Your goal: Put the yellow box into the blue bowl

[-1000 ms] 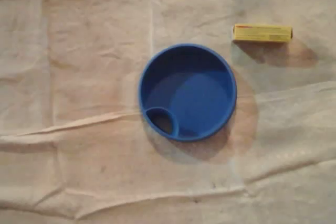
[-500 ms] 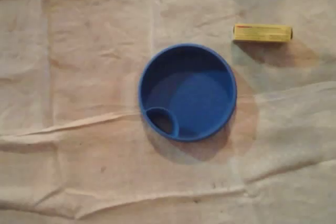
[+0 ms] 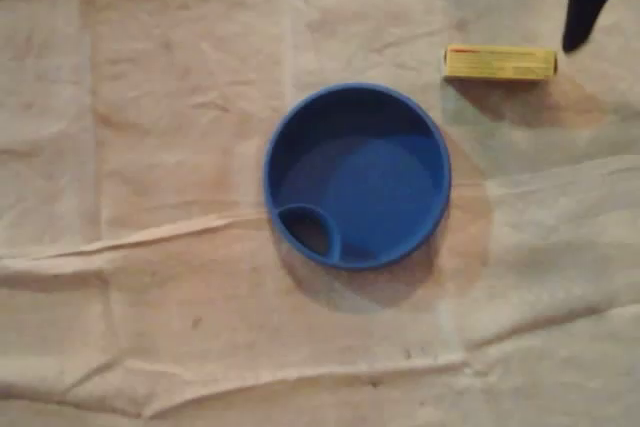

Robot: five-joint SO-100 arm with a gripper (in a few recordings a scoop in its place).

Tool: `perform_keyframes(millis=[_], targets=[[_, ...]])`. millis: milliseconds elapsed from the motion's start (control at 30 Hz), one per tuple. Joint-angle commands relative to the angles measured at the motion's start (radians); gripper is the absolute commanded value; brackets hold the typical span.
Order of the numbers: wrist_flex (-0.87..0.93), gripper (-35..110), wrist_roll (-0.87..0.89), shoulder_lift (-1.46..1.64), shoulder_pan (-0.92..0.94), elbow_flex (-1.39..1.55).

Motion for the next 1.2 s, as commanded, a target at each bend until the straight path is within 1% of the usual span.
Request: perform_keyframes(millis=[0,167,433,567,667,833,1067,1167], targets=[[-0.04,43,0.0,-0.017,0.026,-0.057],[-0.089,43,0.0,-0.121,0.084,-0.057],[-0.114,43,-0.003,-0.184,0.081,-0.06],[-0.198,43,-0.003,-0.186,0.084,-0.058],[-0.229,43,-0.002,-0.186,0.083,-0.057],[-0.239,43,-0.002,-0.195,0.081,-0.048],[-0.245,43,-0.003,-0.318,0.081,-0.061],[-0.245,43,-0.003,-0.341,0.083,-0.117]])
